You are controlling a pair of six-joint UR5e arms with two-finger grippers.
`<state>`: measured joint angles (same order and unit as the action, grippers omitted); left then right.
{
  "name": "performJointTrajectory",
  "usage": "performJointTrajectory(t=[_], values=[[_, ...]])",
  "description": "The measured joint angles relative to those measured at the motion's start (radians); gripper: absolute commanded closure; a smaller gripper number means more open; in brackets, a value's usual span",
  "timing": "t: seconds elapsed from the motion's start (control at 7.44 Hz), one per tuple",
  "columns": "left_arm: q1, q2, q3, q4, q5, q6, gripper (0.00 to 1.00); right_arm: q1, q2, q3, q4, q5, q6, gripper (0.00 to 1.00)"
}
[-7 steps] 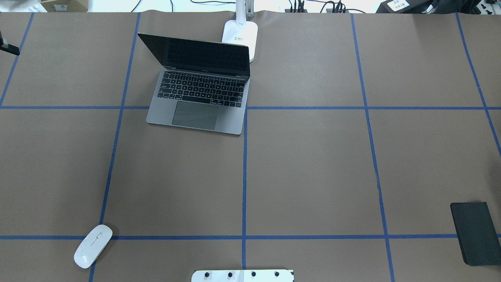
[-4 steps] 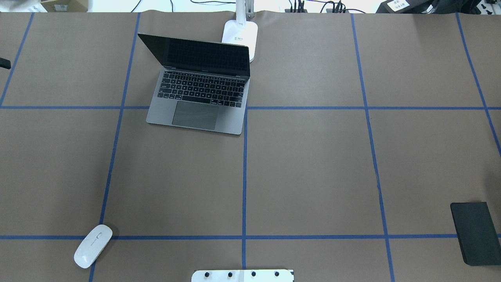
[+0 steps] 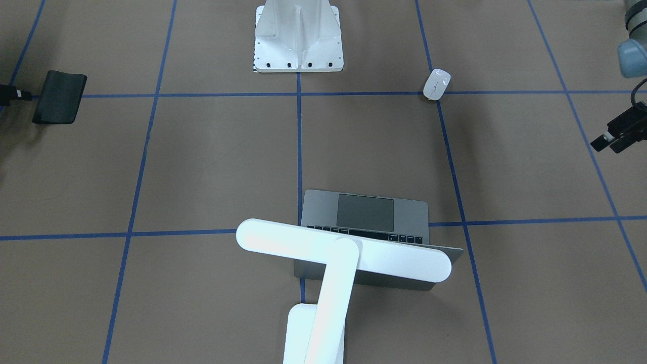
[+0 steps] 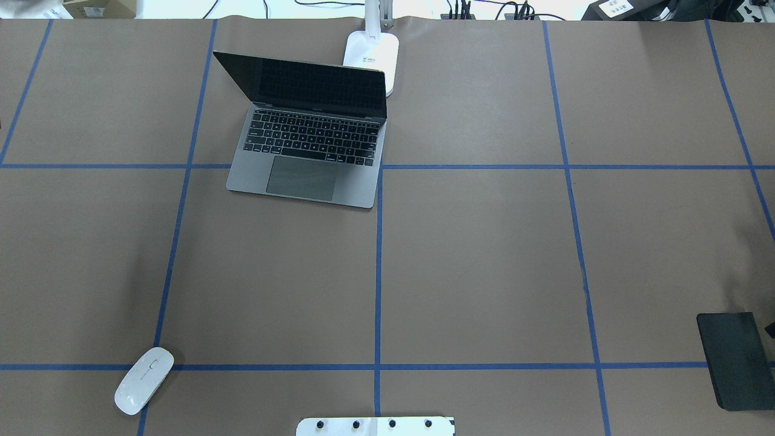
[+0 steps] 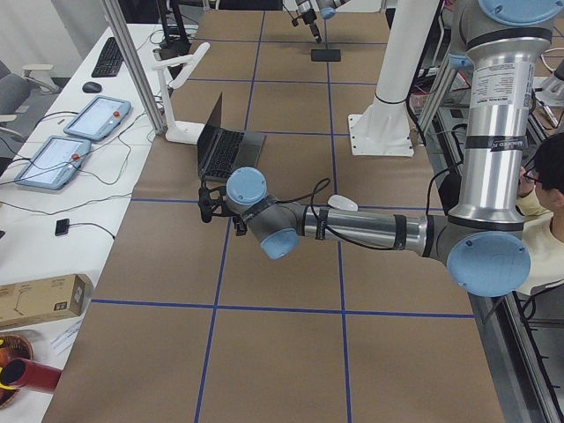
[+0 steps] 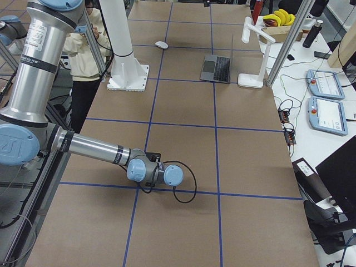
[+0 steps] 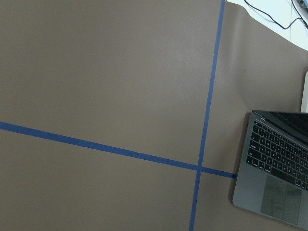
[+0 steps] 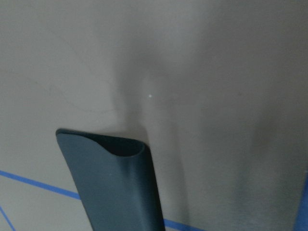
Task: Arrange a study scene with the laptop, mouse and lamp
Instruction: 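Grasp the black mouse pad with the right gripper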
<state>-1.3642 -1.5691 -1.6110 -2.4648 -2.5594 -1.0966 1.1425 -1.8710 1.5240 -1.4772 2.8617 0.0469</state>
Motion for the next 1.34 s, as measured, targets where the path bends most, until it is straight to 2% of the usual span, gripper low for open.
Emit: performJointTrajectory(t=[0.27, 0.67, 0.81, 0.94, 1.08, 1.21, 1.34], values=[[0.0, 0.017, 0.0, -0.028, 0.002, 0.003, 0.01, -0.051, 0.017, 0.001, 0.005, 0.021, 0.035, 0.0], [0.0, 0.021, 0.0, -0.036, 0.002, 0.006, 0.01, -0.118, 0.043, 0.0, 0.025, 0.0, 0.062, 0.01], [0.0, 0.021, 0.0, -0.037, 0.002, 0.006, 0.01, -0.13, 0.045, 0.0, 0.027, -0.012, 0.079, 0.09], [0.0, 0.022, 0.0, -0.037, 0.002, 0.007, 0.01, -0.138, 0.048, 0.002, 0.028, -0.022, 0.098, 0.46], [-0.001, 0.024, 0.0, -0.041, 0.002, 0.007, 0.01, -0.141, 0.052, 0.004, 0.029, -0.026, 0.123, 0.89], [-0.001, 0.026, 0.0, -0.046, 0.002, 0.007, 0.01, -0.142, 0.056, 0.007, 0.03, -0.027, 0.154, 1.0], [-0.001, 0.027, 0.0, -0.048, 0.002, 0.007, 0.01, -0.142, 0.059, 0.008, 0.031, -0.028, 0.17, 1.0]])
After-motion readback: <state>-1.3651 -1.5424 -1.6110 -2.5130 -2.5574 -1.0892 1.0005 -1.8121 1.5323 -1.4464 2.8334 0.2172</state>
